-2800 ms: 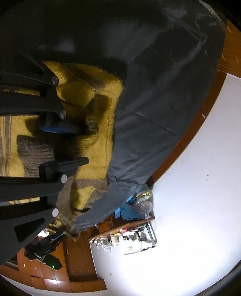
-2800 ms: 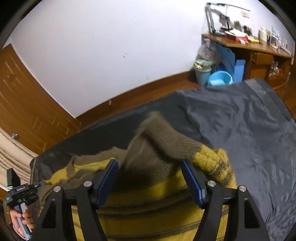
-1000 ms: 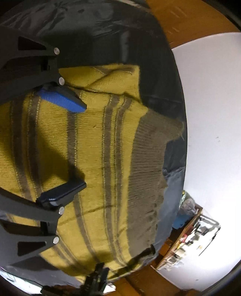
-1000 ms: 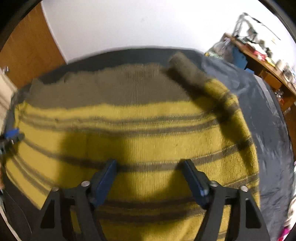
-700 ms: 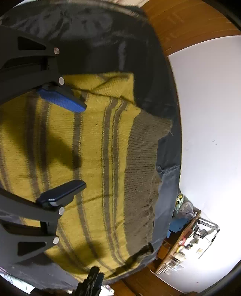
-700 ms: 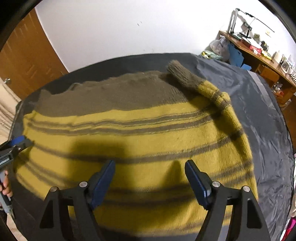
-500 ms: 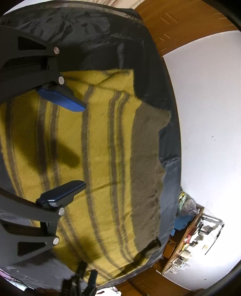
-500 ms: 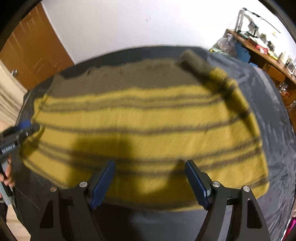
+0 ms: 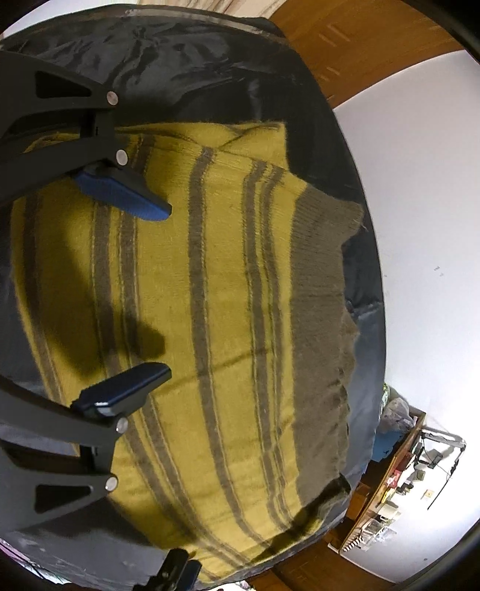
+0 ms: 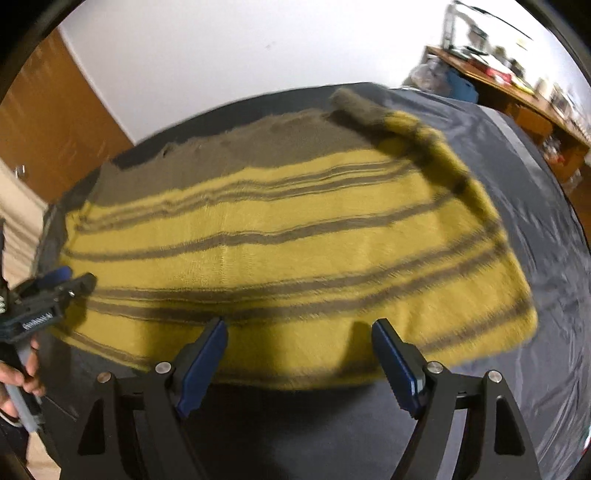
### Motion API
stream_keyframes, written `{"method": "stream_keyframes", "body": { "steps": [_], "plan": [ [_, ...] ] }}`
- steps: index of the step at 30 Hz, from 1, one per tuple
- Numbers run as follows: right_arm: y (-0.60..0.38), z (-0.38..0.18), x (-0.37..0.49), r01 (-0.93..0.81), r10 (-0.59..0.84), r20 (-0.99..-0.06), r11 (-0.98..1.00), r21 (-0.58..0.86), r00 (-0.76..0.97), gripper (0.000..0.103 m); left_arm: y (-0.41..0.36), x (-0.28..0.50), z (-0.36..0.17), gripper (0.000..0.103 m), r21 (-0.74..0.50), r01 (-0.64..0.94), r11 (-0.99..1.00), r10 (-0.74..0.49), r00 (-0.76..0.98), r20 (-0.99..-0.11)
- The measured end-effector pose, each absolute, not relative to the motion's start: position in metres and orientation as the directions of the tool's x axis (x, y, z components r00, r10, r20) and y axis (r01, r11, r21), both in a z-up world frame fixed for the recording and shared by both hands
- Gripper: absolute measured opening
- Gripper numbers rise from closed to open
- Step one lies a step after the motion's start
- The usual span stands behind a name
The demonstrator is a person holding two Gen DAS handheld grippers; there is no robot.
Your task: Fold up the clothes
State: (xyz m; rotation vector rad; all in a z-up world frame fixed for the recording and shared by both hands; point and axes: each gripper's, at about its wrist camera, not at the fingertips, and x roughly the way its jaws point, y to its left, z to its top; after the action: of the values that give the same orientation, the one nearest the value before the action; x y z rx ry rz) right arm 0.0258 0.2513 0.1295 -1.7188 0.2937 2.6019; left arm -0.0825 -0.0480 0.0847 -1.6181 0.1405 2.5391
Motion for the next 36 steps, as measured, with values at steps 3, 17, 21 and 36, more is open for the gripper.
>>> {"method": "stream_keyframes", "body": {
  "steps": [3, 17, 21, 36],
  "plan": [
    [0.273, 0.132, 0.048, -0.178, -0.118, -0.905, -0.962, 0.206, -0.410, 0.082, -0.037, -0.078, 0.090, 0.082, -0.011, -0.160, -0.987, 0.077, -0.412, -0.908],
    [0.422, 0.097, 0.082, -0.402, -0.335, -0.746, -0.679, 0.615, -0.576, 0.082, 0.036, -0.051, 0.107, 0.082, -0.048, -0.200, -0.979, 0.119, -0.359, -0.926],
    [0.426, 0.089, 0.070, -0.363, -0.371, -0.692, -0.647, 0.671, -0.619, 0.082, 0.058, -0.047, 0.109, 0.082, -0.018, -0.218, -0.976, 0.097, -0.360, -0.928],
    [0.426, 0.070, 0.036, -0.274, -0.402, -0.608, -0.632, 0.725, -0.684, 0.052, 0.128, -0.076, 0.111, 0.082, -0.092, -0.252, -0.963, 0.166, -0.286, -0.944]
  ]
}}
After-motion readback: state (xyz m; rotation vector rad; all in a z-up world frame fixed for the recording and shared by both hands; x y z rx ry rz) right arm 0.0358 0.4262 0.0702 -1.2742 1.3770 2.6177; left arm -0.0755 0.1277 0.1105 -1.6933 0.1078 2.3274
